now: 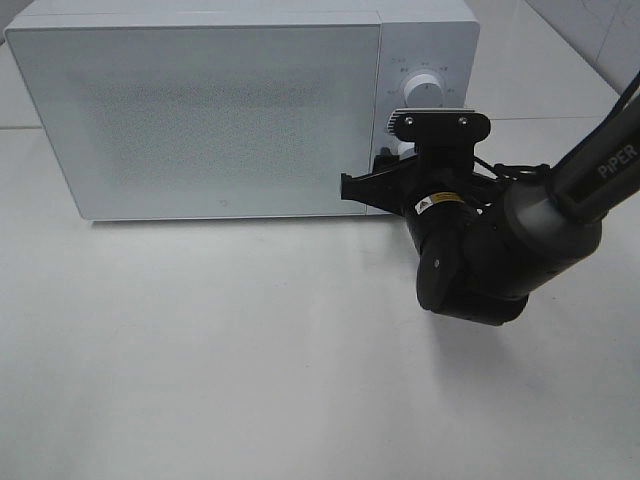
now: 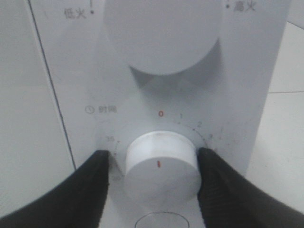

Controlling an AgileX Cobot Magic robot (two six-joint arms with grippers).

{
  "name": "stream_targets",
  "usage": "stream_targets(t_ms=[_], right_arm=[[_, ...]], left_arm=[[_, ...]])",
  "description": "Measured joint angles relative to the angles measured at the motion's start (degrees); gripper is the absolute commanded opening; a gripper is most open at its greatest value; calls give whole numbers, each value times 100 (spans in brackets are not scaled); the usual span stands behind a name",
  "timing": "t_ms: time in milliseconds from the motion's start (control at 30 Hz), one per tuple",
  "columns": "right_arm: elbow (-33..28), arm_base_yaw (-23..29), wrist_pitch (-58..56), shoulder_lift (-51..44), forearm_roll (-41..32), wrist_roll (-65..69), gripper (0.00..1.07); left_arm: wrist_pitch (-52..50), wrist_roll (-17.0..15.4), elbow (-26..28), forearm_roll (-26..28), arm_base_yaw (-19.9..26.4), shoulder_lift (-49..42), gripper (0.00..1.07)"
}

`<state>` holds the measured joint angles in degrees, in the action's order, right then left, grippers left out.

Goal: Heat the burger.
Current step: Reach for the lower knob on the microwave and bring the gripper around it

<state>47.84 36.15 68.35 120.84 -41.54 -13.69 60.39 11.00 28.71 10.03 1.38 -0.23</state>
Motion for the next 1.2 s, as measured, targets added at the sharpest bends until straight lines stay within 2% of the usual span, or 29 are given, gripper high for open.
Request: stream_targets(t_ms=[33, 67, 100, 167, 900, 1200], right_arm=[[0, 0, 0, 0, -80, 0, 27], [0, 0, 0, 0, -92, -23, 21], [0, 0, 0, 0, -92, -23, 21], [0, 0, 0, 0, -92, -40, 2], [0, 0, 0, 0, -80, -149, 0], [-6, 0, 0, 0, -6, 332, 0]], left_arm=[[0, 0, 0, 0, 0, 0, 101], [0, 0, 0, 0, 0, 0, 101], [0, 0, 0, 0, 0, 0, 101], [0, 0, 0, 0, 0, 0, 101], [0, 0, 0, 0, 0, 0, 101], [0, 0, 0, 0, 0, 0, 101]])
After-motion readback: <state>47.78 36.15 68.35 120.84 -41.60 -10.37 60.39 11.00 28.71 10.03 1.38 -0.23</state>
